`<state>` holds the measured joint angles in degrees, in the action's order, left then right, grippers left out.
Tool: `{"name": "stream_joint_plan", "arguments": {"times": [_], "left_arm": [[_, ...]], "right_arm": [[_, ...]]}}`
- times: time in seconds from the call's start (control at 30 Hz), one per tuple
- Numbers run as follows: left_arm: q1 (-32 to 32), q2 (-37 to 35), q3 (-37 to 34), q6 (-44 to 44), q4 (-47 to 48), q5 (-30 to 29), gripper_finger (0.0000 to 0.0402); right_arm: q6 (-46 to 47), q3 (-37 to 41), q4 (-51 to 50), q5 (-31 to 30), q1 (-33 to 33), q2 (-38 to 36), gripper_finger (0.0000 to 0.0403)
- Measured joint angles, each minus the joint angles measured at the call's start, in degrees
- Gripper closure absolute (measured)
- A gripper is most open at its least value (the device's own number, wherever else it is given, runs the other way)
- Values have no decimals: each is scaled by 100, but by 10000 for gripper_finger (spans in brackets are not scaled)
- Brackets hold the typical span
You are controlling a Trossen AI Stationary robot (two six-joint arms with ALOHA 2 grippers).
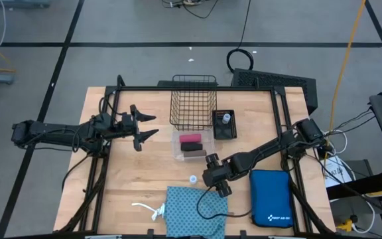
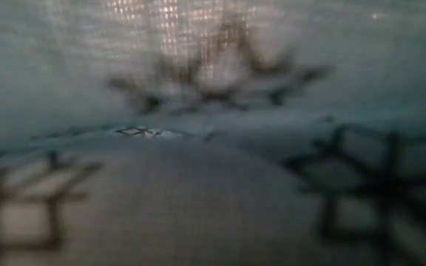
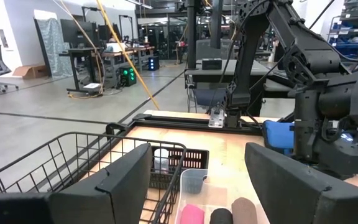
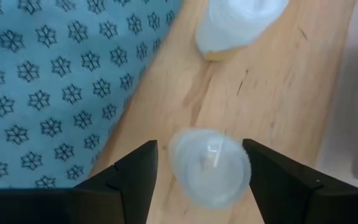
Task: Pick & Place Medicine items
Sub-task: Put the right transparent medicine bottle into the black bin
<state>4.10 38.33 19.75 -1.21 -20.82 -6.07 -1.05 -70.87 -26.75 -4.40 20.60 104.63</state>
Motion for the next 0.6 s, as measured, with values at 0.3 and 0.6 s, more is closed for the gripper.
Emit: {"name": "stream_joint_plan", "arguments": {"times": [0.3, 0.6], "left_arm": [[1, 0, 0, 0, 0, -1, 133], [2, 0, 0, 0, 0, -1, 133]], "right_arm": [[-109, 2, -252, -2, -17, -33, 194], [-117, 2, -281, -2, -37, -34, 206]]}}
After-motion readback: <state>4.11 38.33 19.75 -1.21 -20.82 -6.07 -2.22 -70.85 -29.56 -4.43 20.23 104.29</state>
